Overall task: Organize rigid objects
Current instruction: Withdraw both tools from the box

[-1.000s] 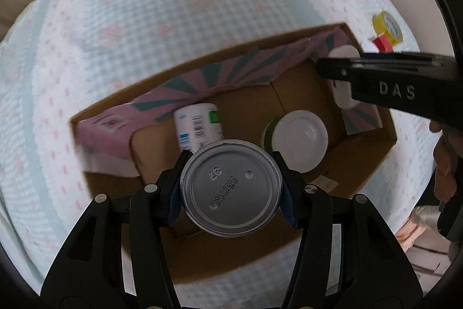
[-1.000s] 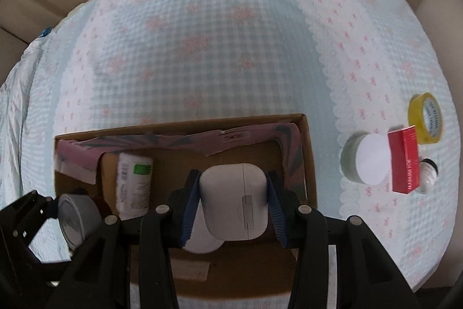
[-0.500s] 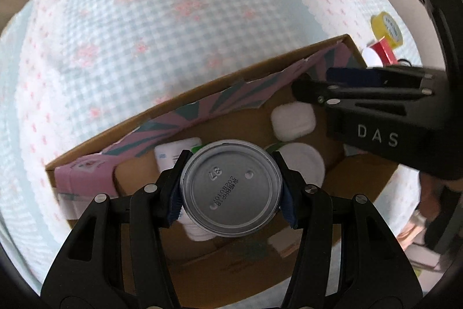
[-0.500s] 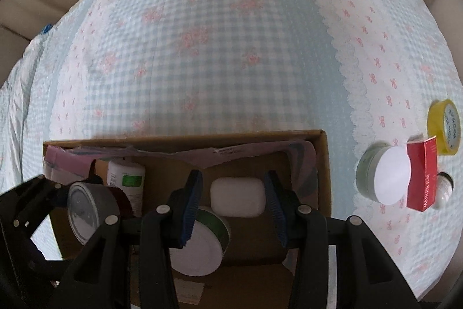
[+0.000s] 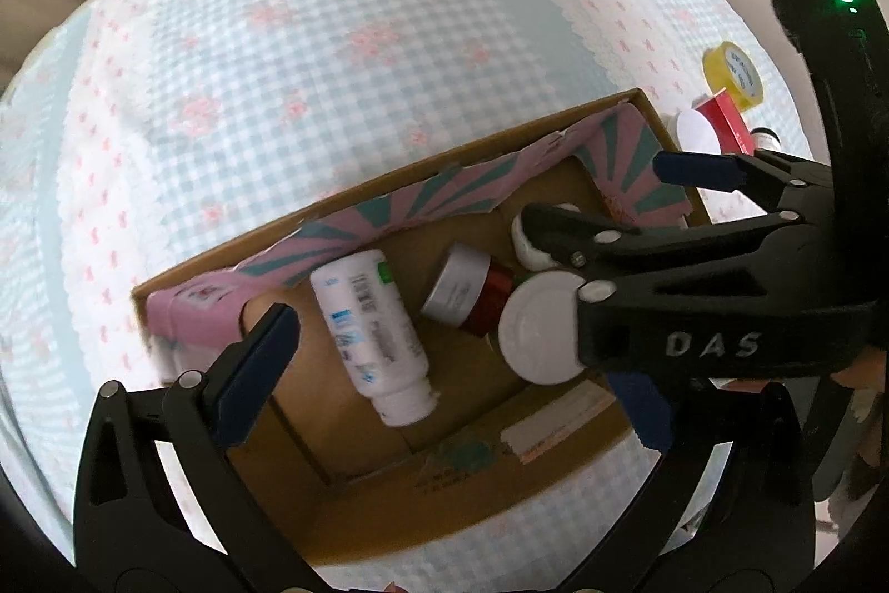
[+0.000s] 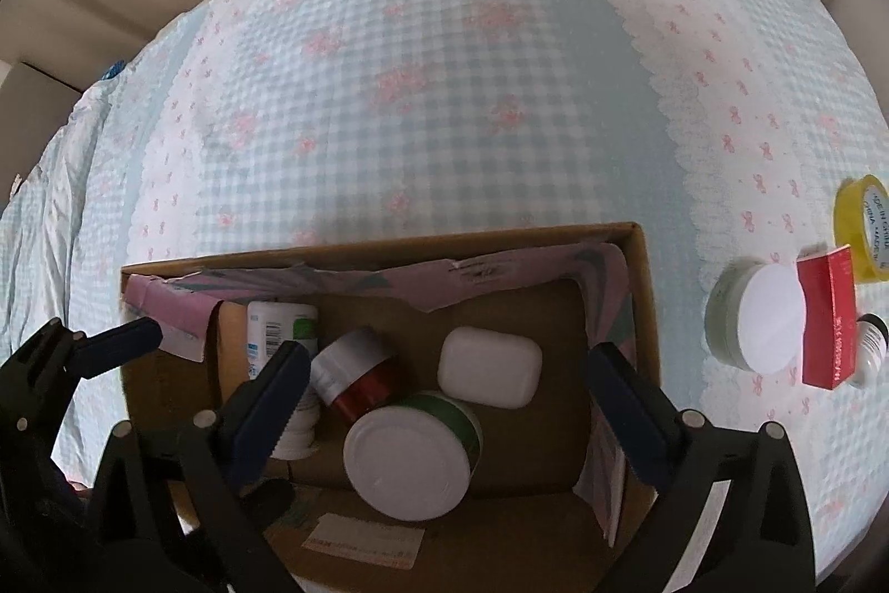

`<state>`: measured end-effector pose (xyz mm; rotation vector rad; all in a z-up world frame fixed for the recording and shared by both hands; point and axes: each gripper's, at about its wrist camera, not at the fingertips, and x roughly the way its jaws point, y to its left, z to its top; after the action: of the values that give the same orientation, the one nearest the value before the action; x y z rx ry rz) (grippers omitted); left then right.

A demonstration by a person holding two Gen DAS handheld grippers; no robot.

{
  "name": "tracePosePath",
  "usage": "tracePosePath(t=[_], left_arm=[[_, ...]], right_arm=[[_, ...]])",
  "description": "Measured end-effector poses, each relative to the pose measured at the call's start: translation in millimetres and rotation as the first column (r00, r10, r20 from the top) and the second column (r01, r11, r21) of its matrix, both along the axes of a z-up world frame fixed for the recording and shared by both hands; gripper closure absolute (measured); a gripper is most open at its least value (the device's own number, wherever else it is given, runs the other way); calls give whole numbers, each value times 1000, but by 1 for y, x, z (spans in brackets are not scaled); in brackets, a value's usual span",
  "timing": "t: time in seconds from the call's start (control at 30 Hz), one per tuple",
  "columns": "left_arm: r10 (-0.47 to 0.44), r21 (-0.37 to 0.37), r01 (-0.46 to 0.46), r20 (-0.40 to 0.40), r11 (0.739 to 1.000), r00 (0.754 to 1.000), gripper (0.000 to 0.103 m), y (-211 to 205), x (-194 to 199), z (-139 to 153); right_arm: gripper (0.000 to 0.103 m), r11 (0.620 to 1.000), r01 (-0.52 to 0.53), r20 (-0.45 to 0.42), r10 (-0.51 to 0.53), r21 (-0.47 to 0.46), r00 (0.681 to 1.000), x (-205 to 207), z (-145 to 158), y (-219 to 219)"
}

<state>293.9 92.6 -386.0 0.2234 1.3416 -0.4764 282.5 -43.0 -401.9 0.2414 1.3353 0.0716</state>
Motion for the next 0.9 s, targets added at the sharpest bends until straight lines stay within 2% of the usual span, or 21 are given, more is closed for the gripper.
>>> tracePosePath(t=[0.27, 0.5, 0.67, 0.9], left_arm=[[41, 9, -42, 67, 999, 997, 0, 22, -29, 40], [88, 14, -91, 155, 996, 984, 0, 53, -66, 89], [146, 24, -155, 218, 988, 965, 0, 81, -103, 129], [221, -20, -227, 314, 974, 923, 0, 111, -150, 193]], right_arm=[[3, 1000, -9, 66, 11, -30, 998, -20, 43, 8], [3, 999, -17, 130, 22, -38, 991, -53, 96, 22], [3, 998, -30, 175, 40, -56, 984, -84, 138, 32], [3, 993, -52, 218, 73, -103, 973, -135, 193, 38]])
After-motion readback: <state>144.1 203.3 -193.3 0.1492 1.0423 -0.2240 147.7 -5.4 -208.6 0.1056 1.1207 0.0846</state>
